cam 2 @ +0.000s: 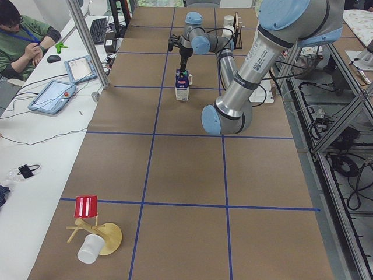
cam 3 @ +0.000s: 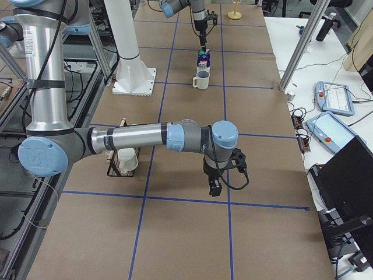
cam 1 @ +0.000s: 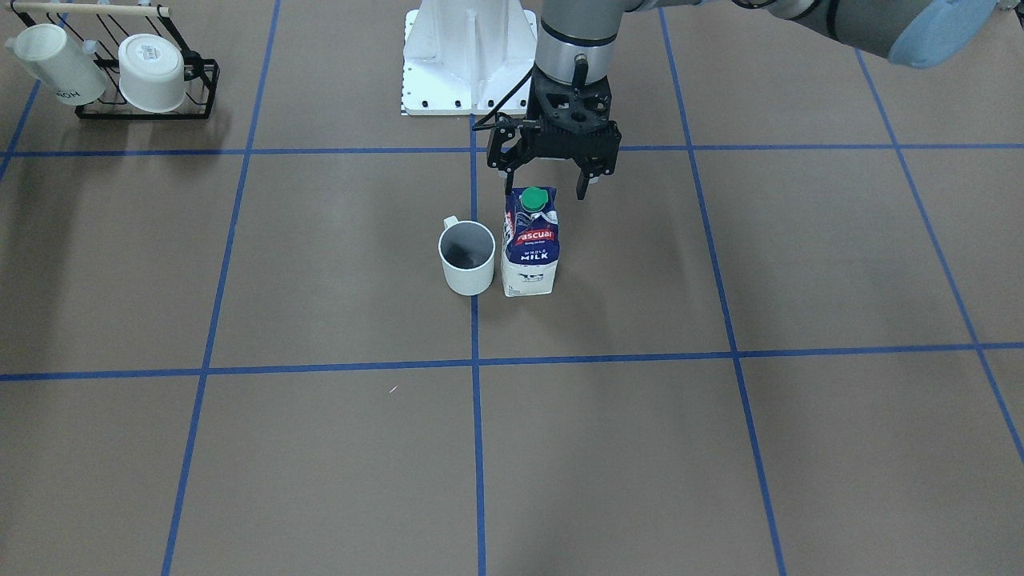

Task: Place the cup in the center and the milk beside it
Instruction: 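Release the carton and withdraw the left gripper out of view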

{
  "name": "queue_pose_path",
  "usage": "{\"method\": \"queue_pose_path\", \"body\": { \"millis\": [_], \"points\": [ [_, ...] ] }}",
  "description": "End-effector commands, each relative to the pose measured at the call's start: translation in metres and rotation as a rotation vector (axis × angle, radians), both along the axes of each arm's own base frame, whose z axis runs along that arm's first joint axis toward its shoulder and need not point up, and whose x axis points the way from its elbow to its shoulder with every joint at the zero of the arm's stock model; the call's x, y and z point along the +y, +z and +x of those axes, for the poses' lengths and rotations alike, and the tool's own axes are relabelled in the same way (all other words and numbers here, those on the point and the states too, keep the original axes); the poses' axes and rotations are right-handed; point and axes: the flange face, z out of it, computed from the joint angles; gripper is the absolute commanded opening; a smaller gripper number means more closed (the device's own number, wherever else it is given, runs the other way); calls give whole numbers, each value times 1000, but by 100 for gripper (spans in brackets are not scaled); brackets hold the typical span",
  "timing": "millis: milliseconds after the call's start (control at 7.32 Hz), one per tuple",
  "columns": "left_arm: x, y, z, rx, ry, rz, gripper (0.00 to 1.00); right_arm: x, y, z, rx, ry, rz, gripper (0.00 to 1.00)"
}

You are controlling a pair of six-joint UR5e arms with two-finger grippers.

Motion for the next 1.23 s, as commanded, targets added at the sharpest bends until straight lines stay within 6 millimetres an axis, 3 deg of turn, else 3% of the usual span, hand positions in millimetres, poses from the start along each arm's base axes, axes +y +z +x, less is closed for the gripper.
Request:
{"method": "queue_pose_path", "body": {
  "millis": [0, 137, 410, 547, 683, 820, 957, 1094],
  "points": [
    [-33, 65, -78, -74, 107, 56, 99, -3, 7, 0, 7, 18, -28, 100],
    [-63, 114, -134, -99, 174, 38, 99, 1, 17, 2, 18, 15, -44, 100],
    [-131, 214, -269, -131, 227, 28, 99, 13, 41, 13, 158, 4, -68, 100],
    [-147, 274, -331, -153, 205, -31, 99, 11, 37, 16, 185, 7, -38, 100],
    [-137, 359, -378, -177, 186, -139, 99, 10, 34, 15, 176, 12, -37, 100],
    [-135, 397, -394, -204, 217, -157, 99, 7, 29, 11, 126, 17, -34, 100],
    [-120, 426, -440, -199, 155, -174, 99, 7, 28, 10, 113, 17, -33, 100],
    [-90, 463, -459, -203, 150, -114, 99, 7, 28, 9, 110, 18, -35, 100]
  ]
}}
